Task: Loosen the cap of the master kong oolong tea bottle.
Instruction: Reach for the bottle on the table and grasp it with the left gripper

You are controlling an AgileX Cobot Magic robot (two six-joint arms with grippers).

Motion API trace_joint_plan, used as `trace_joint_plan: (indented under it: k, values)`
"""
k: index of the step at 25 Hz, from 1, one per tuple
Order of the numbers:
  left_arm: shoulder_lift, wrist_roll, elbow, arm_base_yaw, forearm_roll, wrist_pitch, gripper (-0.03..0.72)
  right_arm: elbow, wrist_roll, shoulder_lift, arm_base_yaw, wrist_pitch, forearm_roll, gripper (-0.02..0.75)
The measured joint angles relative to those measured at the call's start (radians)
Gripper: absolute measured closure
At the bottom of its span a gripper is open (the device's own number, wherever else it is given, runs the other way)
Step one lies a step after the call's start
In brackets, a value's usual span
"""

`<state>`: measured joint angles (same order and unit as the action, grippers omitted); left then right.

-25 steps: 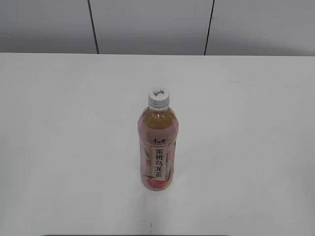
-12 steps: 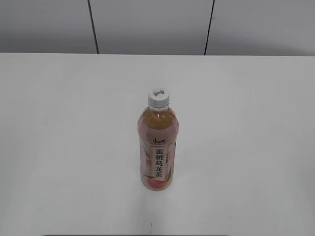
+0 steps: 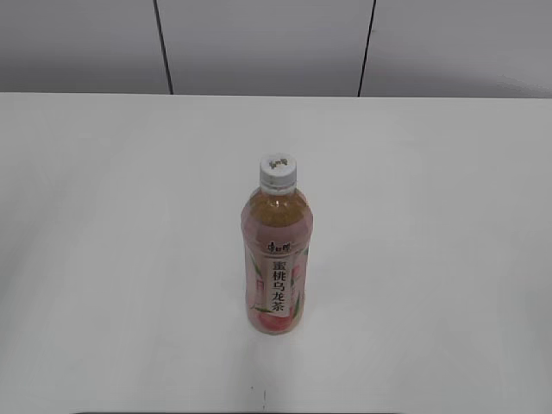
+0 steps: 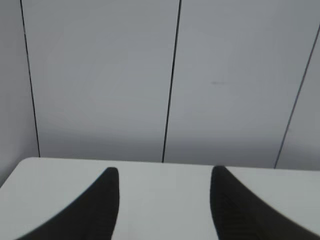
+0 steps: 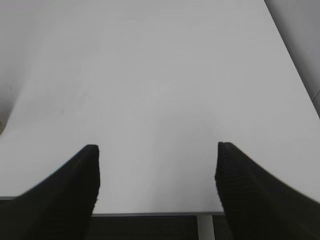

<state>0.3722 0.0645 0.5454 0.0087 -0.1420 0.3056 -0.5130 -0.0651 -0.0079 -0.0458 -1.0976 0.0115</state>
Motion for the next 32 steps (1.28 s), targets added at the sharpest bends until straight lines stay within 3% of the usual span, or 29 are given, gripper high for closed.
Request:
trace_joint_plan:
  k: [13,19,29,32]
  values:
    - [0.485,0.0,-0.139,0.0,-0.012,-0.606,0.318,0.0,0.0,0.0,0.0,0.0,0.0,0.192]
    - [0.706,-0.012,-0.155,-0.003,-0.014,-0.805,0.318,0.0,0.0,0.0,0.0,0.0,0.001,0.192]
    - [1.05,-0.015,-0.156,-0.141,0.119,-1.077,0.318,0.0,0.0,0.0,0.0,0.0,0.001,0.192]
    - [1.128,-0.022,-0.156,-0.154,0.18,-1.136,0.318,0.0,0.0,0.0,0.0,0.0,0.001,0.192]
